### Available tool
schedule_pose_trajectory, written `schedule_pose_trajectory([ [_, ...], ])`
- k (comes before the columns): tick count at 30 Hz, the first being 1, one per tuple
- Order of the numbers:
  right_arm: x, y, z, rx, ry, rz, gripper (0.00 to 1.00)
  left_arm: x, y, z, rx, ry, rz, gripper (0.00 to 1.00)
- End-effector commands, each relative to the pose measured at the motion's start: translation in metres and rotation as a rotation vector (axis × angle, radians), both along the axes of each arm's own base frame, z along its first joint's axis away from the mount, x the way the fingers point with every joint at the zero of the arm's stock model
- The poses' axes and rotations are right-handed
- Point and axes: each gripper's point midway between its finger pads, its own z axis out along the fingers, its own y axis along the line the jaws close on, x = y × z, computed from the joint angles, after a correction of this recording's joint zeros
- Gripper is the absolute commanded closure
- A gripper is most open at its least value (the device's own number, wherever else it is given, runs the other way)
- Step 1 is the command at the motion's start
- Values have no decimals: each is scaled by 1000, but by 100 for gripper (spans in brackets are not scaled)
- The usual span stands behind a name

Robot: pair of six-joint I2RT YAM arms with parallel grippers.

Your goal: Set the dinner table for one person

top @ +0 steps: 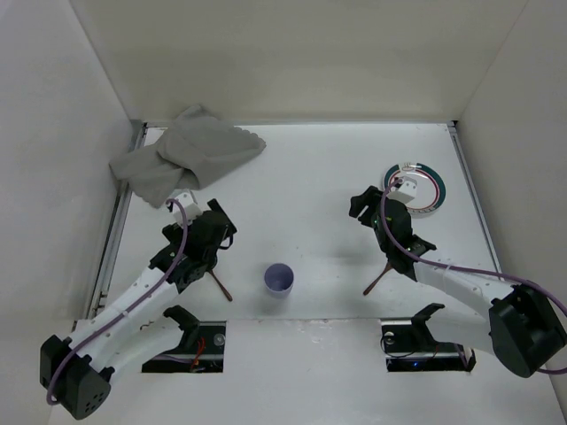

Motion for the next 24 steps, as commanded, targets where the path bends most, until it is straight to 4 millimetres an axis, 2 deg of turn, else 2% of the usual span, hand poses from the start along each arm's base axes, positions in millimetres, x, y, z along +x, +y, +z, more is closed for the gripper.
schedule_pose_trajectory([
  [1, 6, 0, 19, 38, -66, -16, 32, 9, 1, 8, 2, -36, 25, 0],
  [6, 6, 2, 18, 36, -60, -11, 32, 23, 0, 10, 15, -60, 36, 0],
  [7, 6, 2, 19, 38, -62, -10, 35, 28, -1, 13, 16, -81, 35, 0],
  [9, 6, 2, 19, 38, -64, -8, 46, 41, 1, 23, 30, -117, 50, 0],
  [11, 6, 3, 18, 35, -54, -4, 70, 59, 7, 37, 65, -145, 82, 0],
  [13, 7, 5, 16, 28, -38, 4, 85, 74, 12, 47, 57, -172, 125, 0],
  [15, 8, 7, 14, 18, -19, 8, 89, 94, 10, 56, 38, -221, 158, 0],
  [19, 9, 14, 10, 1, -7, 29, 86, 132, 4, 73, 49, -283, 162, 0],
  [20, 9, 16, 9, 0, -5, 32, 84, 143, 4, 75, 51, -291, 157, 18],
  [21, 9, 16, 9, -2, -5, 34, 81, 151, 4, 75, 55, -293, 154, 50],
  [22, 9, 16, 8, -3, -2, 34, 78, 163, 8, 74, 59, -290, 162, 74],
  [23, 10, 17, 9, -1, -6, 34, 75, 174, 13, 73, 70, -280, 176, 82],
  [24, 10, 17, 9, -1, -7, 34, 72, 186, 19, 71, 90, -260, 193, 82],
])
